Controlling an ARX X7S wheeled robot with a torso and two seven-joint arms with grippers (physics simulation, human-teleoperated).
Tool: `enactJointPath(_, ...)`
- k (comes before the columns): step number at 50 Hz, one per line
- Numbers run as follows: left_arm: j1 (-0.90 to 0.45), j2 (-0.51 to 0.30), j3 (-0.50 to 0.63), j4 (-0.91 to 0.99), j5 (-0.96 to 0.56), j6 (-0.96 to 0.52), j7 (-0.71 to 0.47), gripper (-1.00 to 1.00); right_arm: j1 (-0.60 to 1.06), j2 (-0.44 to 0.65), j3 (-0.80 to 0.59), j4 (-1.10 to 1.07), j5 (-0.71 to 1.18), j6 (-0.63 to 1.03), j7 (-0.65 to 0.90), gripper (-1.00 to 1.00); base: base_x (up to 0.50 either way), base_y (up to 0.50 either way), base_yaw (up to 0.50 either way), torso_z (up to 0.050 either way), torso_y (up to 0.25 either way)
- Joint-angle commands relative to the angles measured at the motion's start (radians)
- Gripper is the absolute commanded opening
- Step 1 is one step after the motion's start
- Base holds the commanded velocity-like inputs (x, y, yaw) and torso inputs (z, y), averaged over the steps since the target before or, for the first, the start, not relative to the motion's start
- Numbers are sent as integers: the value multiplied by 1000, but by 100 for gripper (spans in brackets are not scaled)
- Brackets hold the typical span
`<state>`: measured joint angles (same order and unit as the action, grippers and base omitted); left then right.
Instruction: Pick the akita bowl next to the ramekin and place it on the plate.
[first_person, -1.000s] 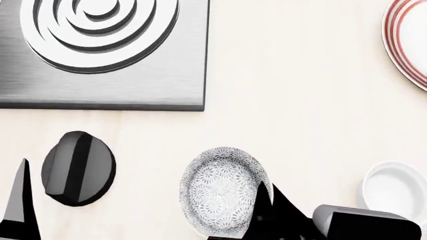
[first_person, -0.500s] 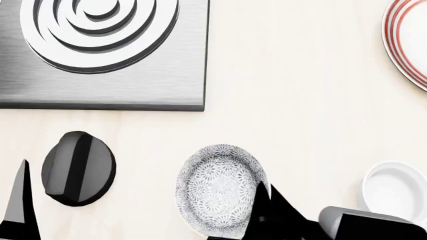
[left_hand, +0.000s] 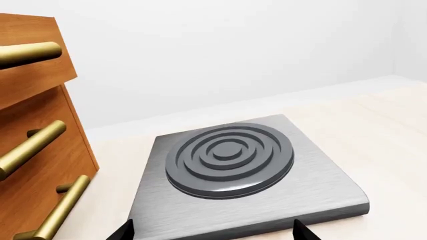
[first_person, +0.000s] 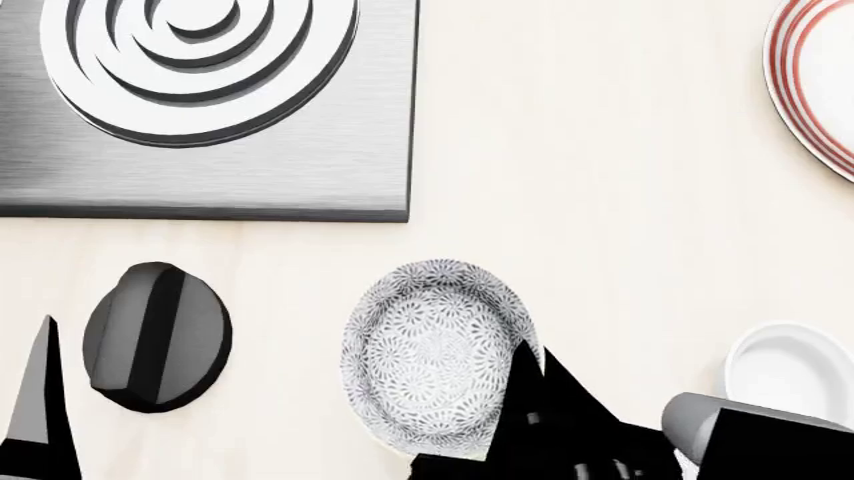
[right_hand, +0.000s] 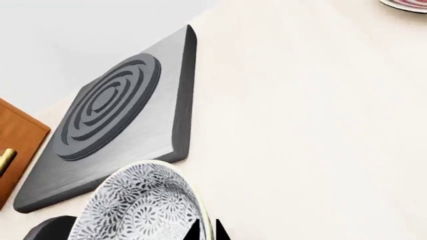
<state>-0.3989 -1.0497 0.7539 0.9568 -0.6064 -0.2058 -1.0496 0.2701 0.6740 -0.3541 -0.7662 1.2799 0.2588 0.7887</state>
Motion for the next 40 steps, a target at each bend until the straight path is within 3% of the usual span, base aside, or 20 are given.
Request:
enactJointPath(1,1,-5,-1,3,1,4,-3,100,44,13,15,-32,59,12,37,-100,0,0,0,0,0)
enactJointPath(40,2,-6,6,-2,3,9,-3,100,317,42,37,66,368,63,169,-100,0,0,0,0,0)
